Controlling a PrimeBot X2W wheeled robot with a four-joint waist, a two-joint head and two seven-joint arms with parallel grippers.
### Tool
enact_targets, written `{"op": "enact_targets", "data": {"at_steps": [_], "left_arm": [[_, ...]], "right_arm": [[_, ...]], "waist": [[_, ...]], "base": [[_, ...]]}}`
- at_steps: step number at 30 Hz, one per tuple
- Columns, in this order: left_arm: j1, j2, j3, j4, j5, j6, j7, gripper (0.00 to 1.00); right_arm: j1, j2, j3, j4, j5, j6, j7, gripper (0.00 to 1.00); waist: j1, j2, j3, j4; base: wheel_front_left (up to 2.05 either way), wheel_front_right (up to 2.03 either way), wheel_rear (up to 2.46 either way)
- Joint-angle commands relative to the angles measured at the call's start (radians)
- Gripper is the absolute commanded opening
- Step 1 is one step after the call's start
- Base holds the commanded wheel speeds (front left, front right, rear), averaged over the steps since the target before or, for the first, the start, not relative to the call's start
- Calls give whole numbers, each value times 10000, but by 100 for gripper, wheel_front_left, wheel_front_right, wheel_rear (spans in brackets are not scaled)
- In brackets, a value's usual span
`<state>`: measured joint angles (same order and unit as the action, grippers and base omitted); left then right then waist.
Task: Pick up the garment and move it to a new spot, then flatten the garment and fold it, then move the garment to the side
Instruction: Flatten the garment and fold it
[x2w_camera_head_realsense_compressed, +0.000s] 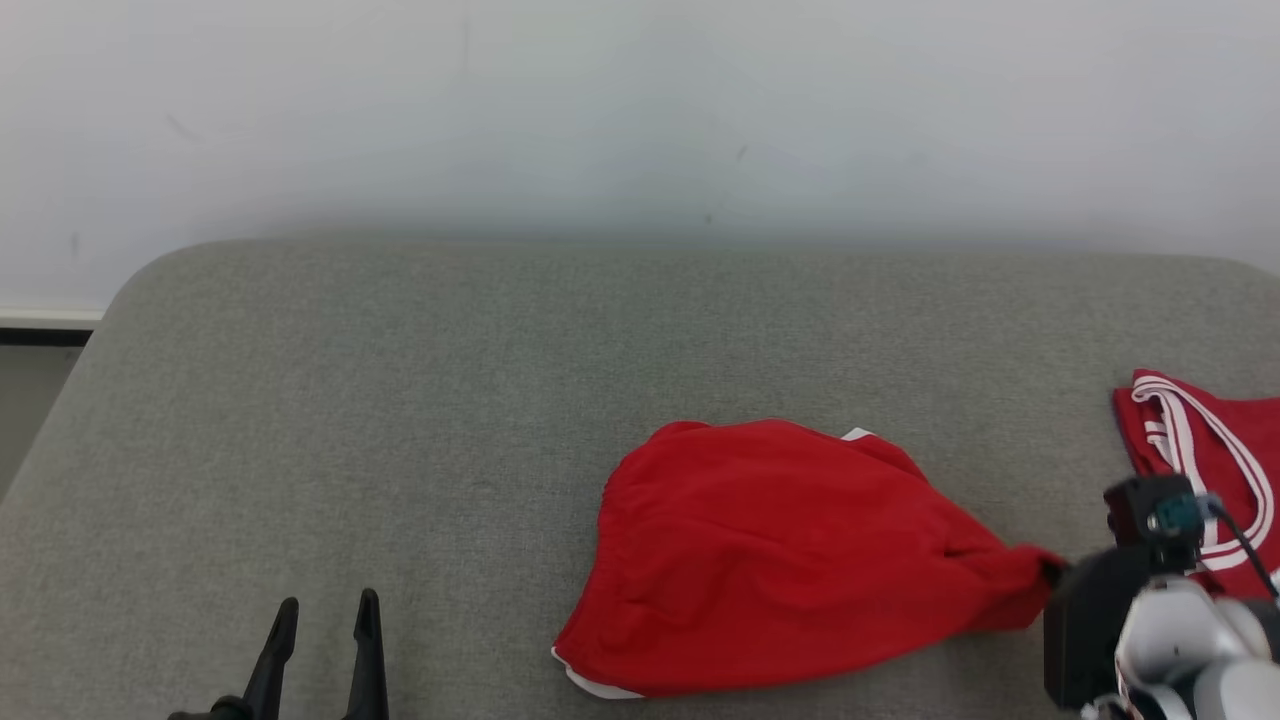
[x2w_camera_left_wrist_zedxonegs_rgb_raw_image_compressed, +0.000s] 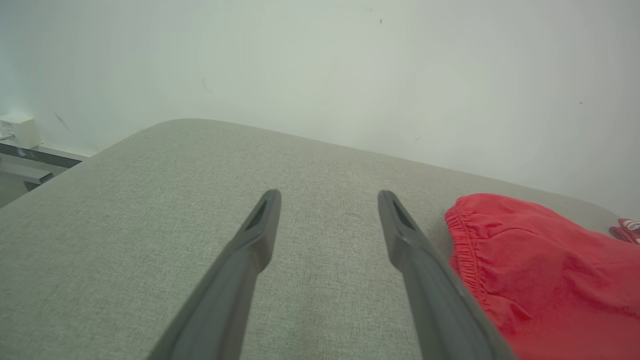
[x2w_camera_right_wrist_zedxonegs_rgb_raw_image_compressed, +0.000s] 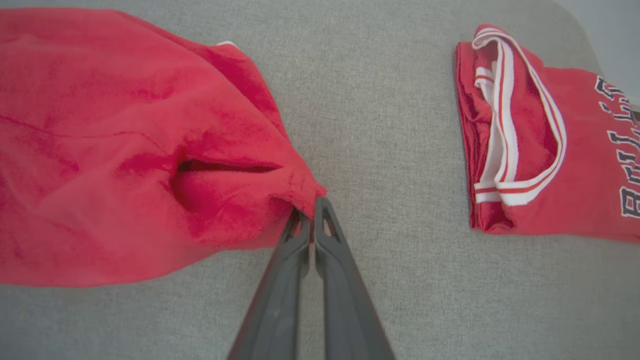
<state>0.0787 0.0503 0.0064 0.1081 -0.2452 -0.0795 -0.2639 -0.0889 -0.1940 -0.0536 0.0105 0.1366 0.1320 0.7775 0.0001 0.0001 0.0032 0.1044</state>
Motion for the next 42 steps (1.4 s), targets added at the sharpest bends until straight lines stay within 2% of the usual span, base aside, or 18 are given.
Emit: {"op": "enact_targets", "data": {"at_steps": [1,6,12,18,19,20,21,22,23,29,35,42], "left_arm": [[-119,6,-14,10,-25,-15,1,100],[-485,5,-131,50,1,-111,1,100],[-957,3,-347,152,-47,-239,2,100],[-1247,4,-484,221,-164,-283,2,100],[-1266,4,-495,231,-182,-285,1,100],[-1295,2,-502,243,-200,-289,2,100],[-1318,2,-511,250,-209,-293,1,100],[-1329,4,-498,264,-215,-296,2,100],[-1329,2,-486,275,-216,-299,2,100],[-1136,5,-307,381,-128,-282,2,100],[-839,4,-4,382,-83,-298,2,100],[-670,4,213,341,-56,-346,2,100]], "right_arm": [[-425,-112,49,265,45,-30,-146,0],[-2082,-374,400,2464,-39,-31,-939,0],[-3870,-241,759,4925,-134,-31,-2332,0],[-5122,-14,913,6742,-395,-31,-3809,0],[-5269,-10,960,7004,-449,-31,-4019,19],[-5419,-11,1054,7235,-509,-31,-4238,25],[-5567,13,1116,7443,-538,-31,-4502,49],[-5709,44,1162,7639,-534,-31,-4760,93],[-5817,42,1202,7848,-530,-31,-4961,100],[-6232,-117,1546,8476,-191,-31,-5836,100],[-5811,-288,1697,8070,249,-31,-6269,100],[-4130,-576,1784,6382,818,-31,-6093,100]], "waist": [[-1,-1,130,135],[-1,-1,487,444],[-1,-1,905,873],[-1,-1,1111,1135],[-1,-1,1118,1149],[-1,-1,1123,1159],[-1,-1,1122,1159],[-1,-1,1117,1147],[-1,-1,1106,1126],[-1,-1,779,851],[-1,-1,406,452],[-1,-1,246,51]], "base": [[0,0,0],[0,0,0],[0,0,0],[0,0,0],[0,0,0],[0,0,0],[0,0,0],[0,0,0],[0,0,0],[0,0,0],[0,0,0],[0,0,0]]}}
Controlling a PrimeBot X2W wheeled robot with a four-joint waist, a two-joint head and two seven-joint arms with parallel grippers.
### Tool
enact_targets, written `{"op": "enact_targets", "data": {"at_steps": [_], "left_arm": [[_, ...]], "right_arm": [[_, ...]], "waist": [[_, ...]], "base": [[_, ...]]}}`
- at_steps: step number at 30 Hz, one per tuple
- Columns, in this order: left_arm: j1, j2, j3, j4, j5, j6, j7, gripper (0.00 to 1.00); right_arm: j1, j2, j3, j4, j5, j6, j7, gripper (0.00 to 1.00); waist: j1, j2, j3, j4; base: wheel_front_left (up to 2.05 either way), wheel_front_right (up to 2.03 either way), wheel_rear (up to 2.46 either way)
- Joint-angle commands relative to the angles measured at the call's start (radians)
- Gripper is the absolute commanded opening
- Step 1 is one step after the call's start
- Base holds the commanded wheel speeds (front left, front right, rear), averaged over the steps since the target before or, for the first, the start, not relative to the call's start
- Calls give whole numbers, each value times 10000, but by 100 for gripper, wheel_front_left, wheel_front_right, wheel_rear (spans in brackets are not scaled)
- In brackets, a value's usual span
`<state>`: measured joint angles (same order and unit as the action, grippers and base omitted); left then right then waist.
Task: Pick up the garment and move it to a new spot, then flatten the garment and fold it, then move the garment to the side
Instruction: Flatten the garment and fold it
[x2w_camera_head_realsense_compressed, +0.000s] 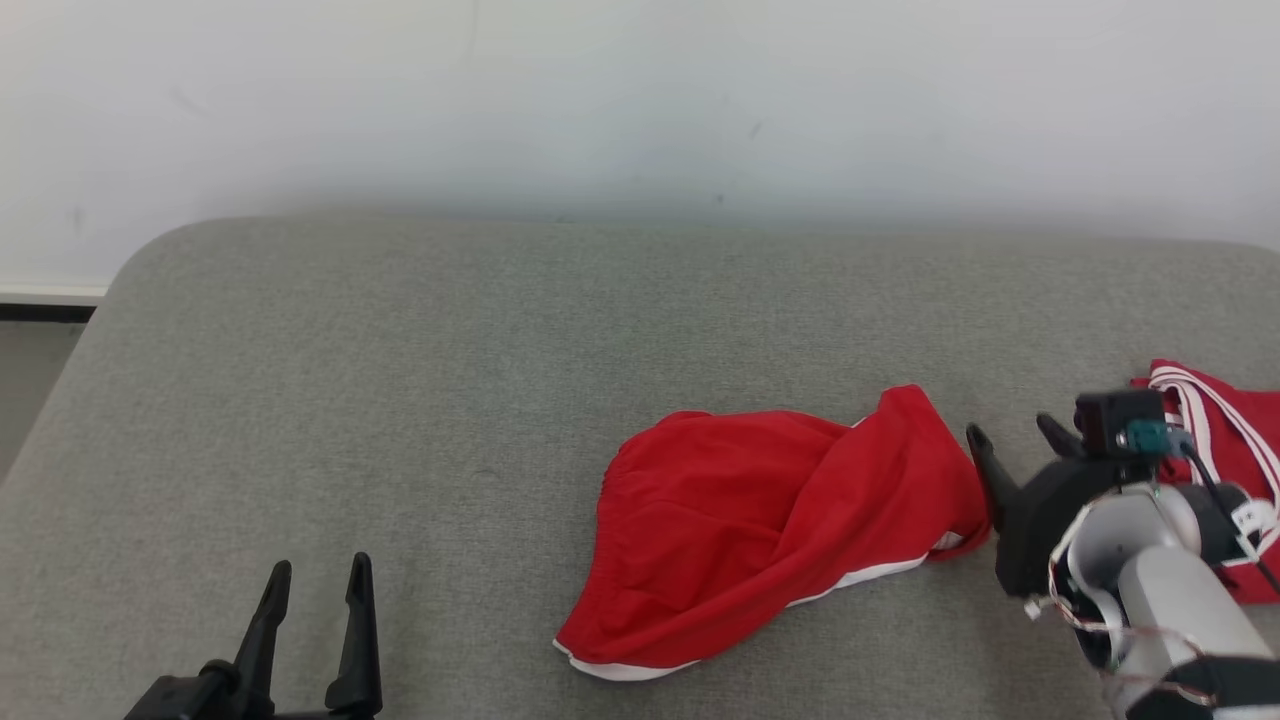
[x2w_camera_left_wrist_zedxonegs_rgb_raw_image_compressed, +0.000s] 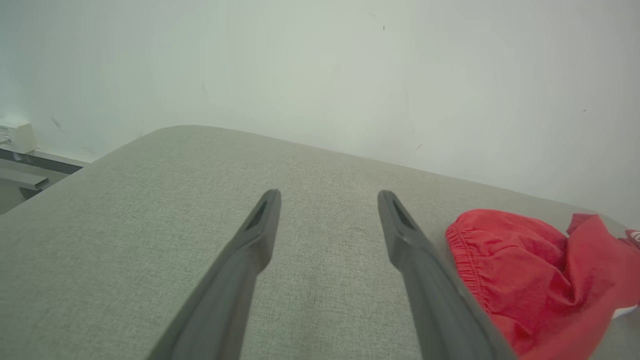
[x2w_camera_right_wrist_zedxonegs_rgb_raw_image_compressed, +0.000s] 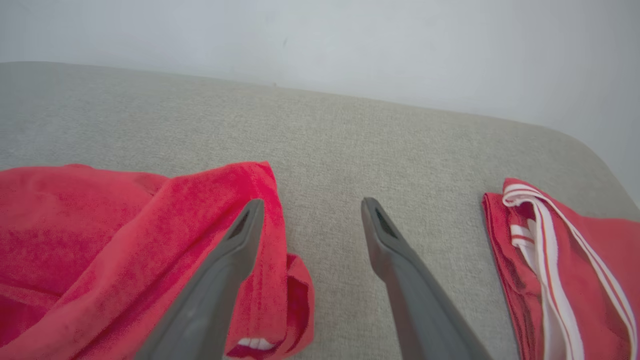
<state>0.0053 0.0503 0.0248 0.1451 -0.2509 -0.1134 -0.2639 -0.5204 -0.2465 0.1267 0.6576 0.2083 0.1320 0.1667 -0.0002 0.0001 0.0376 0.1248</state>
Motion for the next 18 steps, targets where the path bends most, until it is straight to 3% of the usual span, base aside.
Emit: {"op": "enact_targets", "data": {"at_steps": [1,9,18], "left_arm": [[72,4,42,-38,9,-15,1,100],[-93,4,161,-42,16,-80,2,100],[-358,5,123,54,86,-113,2,100]], "right_arm": [[485,-83,-64,-374,152,-30,74,100],[2085,89,189,-2114,786,-30,969,100],[1855,12,365,-1966,931,-30,1296,100]], "waist": [[2,-1,-89,-191],[2,-1,125,-304],[2,-1,339,-136]], "base": [[0,0,0],[0,0,0],[0,0,0]]}}
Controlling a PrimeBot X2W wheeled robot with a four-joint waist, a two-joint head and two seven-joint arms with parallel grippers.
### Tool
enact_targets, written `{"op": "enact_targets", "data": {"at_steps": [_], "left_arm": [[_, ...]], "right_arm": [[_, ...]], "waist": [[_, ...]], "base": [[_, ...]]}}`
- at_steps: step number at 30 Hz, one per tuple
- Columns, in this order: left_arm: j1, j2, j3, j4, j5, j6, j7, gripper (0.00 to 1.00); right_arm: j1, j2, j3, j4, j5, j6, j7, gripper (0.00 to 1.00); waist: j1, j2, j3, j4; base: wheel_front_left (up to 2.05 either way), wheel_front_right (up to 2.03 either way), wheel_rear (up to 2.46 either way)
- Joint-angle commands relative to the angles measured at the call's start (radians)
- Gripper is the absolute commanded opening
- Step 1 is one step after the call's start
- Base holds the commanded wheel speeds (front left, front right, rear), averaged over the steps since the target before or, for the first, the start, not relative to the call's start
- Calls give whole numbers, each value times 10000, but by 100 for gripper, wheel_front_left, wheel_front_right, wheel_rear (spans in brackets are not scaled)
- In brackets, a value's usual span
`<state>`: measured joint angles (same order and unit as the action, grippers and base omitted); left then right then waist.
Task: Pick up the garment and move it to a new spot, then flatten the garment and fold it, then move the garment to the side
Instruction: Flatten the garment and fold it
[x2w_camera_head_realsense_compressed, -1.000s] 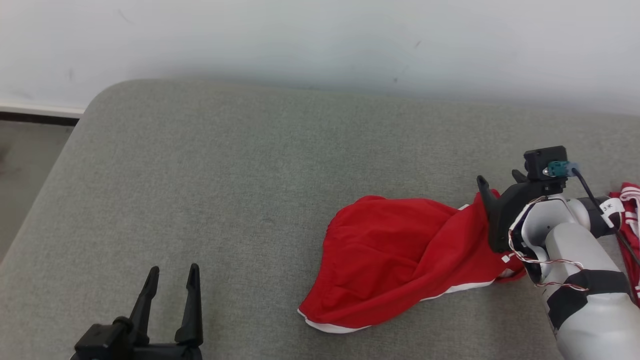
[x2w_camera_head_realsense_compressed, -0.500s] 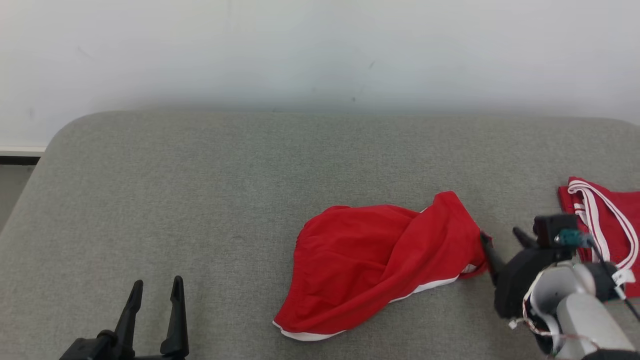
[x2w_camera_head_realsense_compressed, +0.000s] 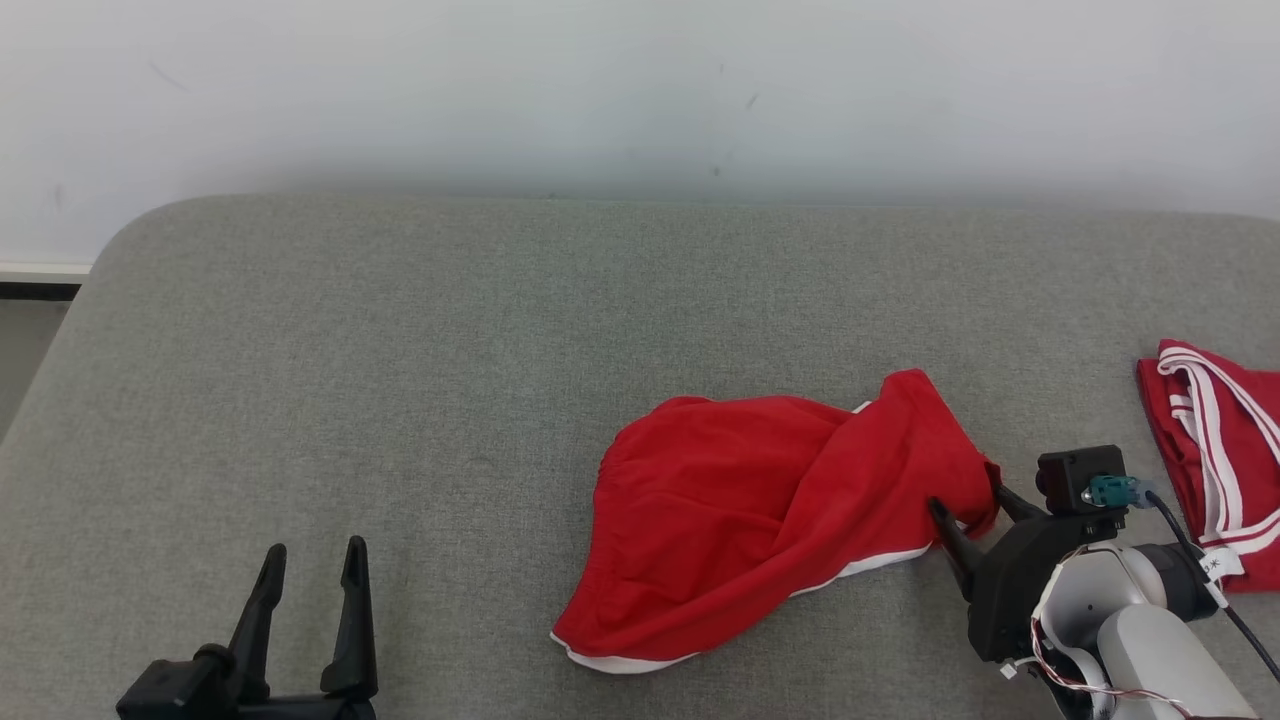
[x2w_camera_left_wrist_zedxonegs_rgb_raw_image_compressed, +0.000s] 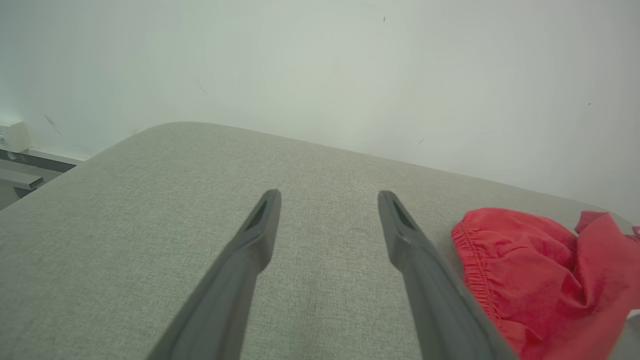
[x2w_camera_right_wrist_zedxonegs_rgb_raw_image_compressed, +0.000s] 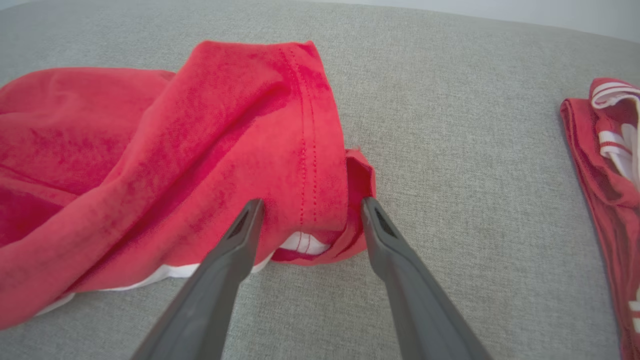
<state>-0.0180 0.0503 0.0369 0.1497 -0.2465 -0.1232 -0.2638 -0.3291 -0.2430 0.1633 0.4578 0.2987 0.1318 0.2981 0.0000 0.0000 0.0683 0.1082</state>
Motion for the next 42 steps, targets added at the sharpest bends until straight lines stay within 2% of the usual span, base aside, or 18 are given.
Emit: {"op": "enact_targets", "data": {"at_steps": [1,5,6,8,10,15,20,24,27,32,35,38,42], "left_arm": [[-145,3,11,15,46,-23,-1,100],[-186,3,56,48,55,-46,-1,100],[-192,3,72,67,47,-52,0,100],[-208,3,83,83,50,-59,-1,100],[-222,3,107,88,46,-65,0,100],[-157,6,177,108,45,-50,-1,100],[-37,3,230,95,45,-54,-1,100],[66,3,269,77,69,-55,0,100],[116,3,236,51,70,-56,-1,100],[219,5,163,55,83,-50,-1,100],[236,5,143,32,88,-51,-1,100],[244,2,128,20,71,-44,-1,100],[184,5,68,36,60,-45,0,100]], "right_arm": [[-130,-10,38,98,44,-28,-26,100],[-370,-48,223,376,132,-28,-143,93],[-496,-125,420,471,166,-29,-226,58],[-610,-161,553,524,173,-28,-326,38],[-642,-192,661,486,129,-29,-464,1],[-497,-232,689,33,167,-29,-756,0],[-146,-281,504,-783,388,-29,-561,0],[578,-408,-71,-1979,594,-30,457,0],[1368,-223,-965,-3152,449,-28,1327,0],[2791,625,-2325,-5330,156,-28,2794,0],[3557,1163,-2795,-6245,-12,-28,3696,0],[3864,1410,-3378,-6324,-473,-28,4106,0],[3503,1562,-4040,-5280,-1453,-28,3757,0]], "waist": [[0,0,52,43],[0,0,119,81],[0,0,147,97],[0,0,162,100],[0,0,157,85],[0,0,39,-15],[0,0,-92,-143],[0,0,-243,-264],[0,0,-319,-311],[0,0,-427,-294],[0,0,-457,-286],[0,0,-457,-305],[0,0,-438,-274]], "base": [[0,0,0],[0,0,0],[0,0,0],[0,0,0],[0,0,0],[0,0,0],[0,0,0],[0,0,0],[0,0,0],[0,0,0],[0,0,0],[0,0,0],[0,0,0]]}}
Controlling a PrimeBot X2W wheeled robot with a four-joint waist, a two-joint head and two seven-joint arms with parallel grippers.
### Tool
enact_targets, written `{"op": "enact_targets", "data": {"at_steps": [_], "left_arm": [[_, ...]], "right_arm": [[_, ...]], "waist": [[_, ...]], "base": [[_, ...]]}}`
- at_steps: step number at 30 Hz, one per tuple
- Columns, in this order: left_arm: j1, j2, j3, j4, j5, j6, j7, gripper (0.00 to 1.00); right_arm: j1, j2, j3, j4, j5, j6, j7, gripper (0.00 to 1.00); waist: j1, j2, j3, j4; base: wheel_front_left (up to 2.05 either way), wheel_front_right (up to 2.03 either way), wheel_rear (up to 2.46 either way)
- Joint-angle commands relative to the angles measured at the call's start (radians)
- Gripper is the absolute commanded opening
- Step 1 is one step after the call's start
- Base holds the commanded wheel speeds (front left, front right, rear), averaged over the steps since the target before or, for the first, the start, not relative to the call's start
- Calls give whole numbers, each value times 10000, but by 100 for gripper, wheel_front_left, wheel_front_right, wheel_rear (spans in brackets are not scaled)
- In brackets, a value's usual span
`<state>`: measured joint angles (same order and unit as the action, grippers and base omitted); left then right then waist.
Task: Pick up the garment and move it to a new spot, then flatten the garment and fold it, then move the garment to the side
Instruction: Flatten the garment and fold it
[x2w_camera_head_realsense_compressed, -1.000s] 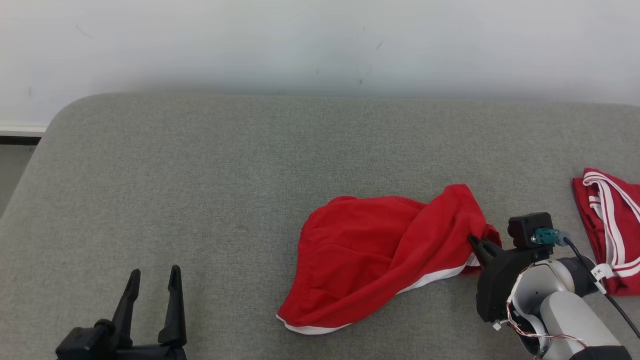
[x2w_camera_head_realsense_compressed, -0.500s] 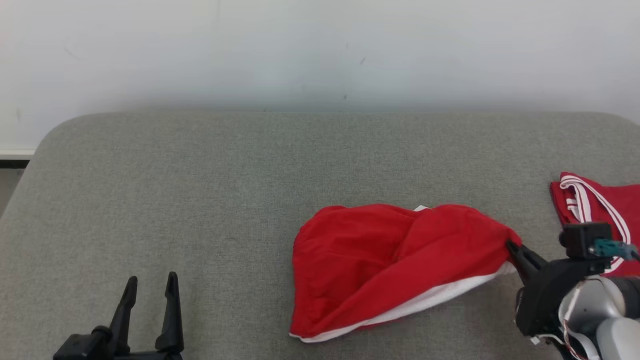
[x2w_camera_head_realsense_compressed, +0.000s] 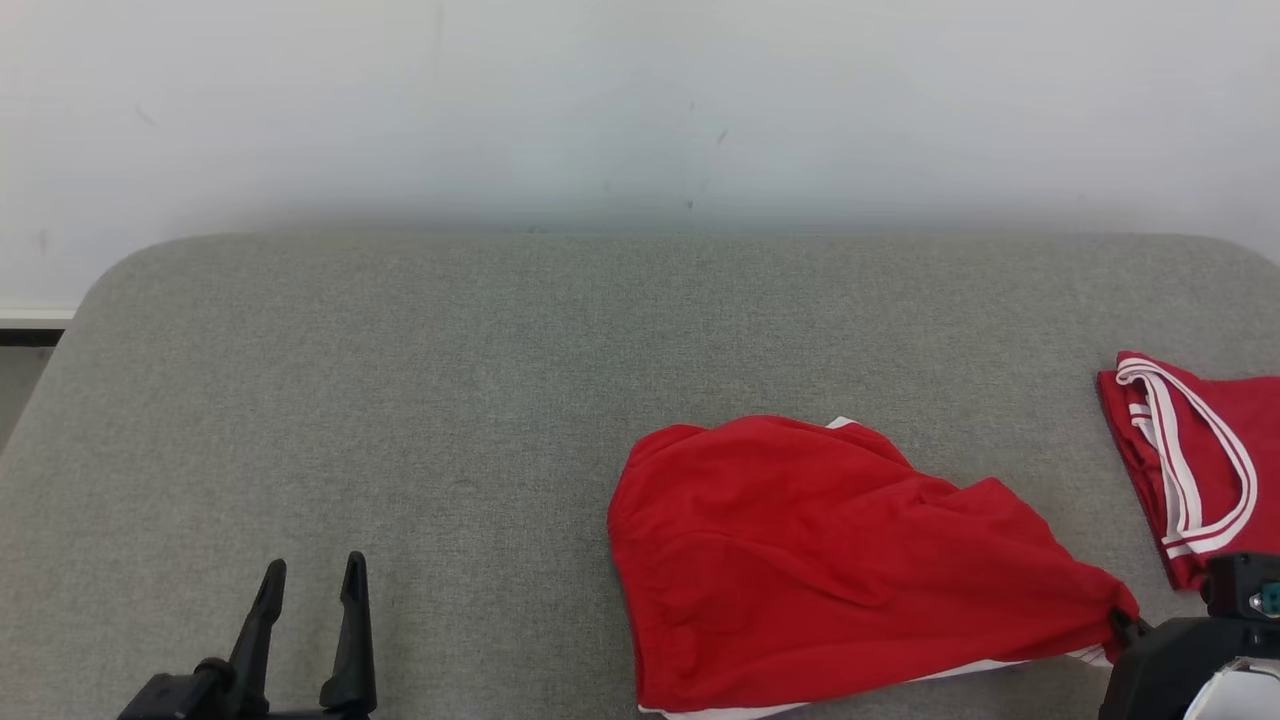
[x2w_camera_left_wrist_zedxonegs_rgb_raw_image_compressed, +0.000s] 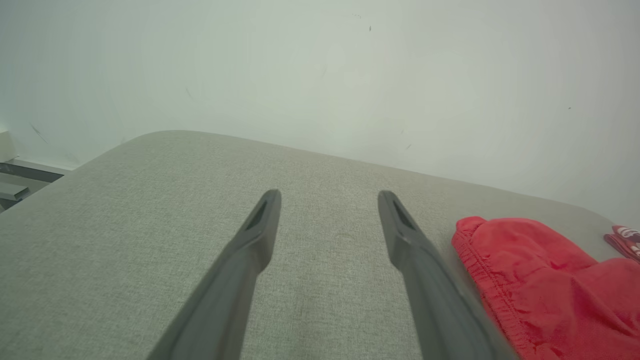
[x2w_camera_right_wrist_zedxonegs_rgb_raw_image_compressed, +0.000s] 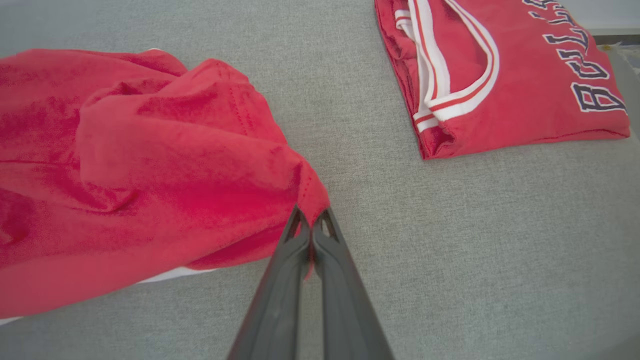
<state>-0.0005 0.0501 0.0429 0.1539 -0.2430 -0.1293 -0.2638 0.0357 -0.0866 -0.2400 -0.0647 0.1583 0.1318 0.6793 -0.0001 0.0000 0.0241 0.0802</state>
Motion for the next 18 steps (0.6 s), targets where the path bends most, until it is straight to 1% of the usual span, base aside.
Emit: {"op": "enact_targets", "data": {"at_steps": [1,2,5,8,13,18], "left_arm": [[-12,4,-10,1,28,16,-1,100],[-27,5,-29,9,37,17,0,100],[-50,7,-120,58,55,15,-1,100],[14,7,-129,58,55,14,-1,100],[193,5,-17,41,76,27,0,100],[344,7,130,-46,53,39,0,100]], "right_arm": [[-309,24,-76,314,-265,-28,-295,98],[-448,54,-272,718,-478,-30,-564,100],[-788,110,-575,1633,-1206,-28,-1380,100],[-1044,218,-845,2054,-1653,-28,-2243,100],[-914,285,-425,2065,-1912,-30,-3913,100],[-464,301,230,1808,-1756,-30,-5487,100]], "waist": [[1,0,5,14],[1,0,0,30],[1,0,-71,129],[1,0,-159,163],[1,0,-315,134],[1,0,-405,2]], "base": [[0,0,0],[0,0,0],[0,0,0],[0,0,0],[0,0,0],[0,0,0]]}}
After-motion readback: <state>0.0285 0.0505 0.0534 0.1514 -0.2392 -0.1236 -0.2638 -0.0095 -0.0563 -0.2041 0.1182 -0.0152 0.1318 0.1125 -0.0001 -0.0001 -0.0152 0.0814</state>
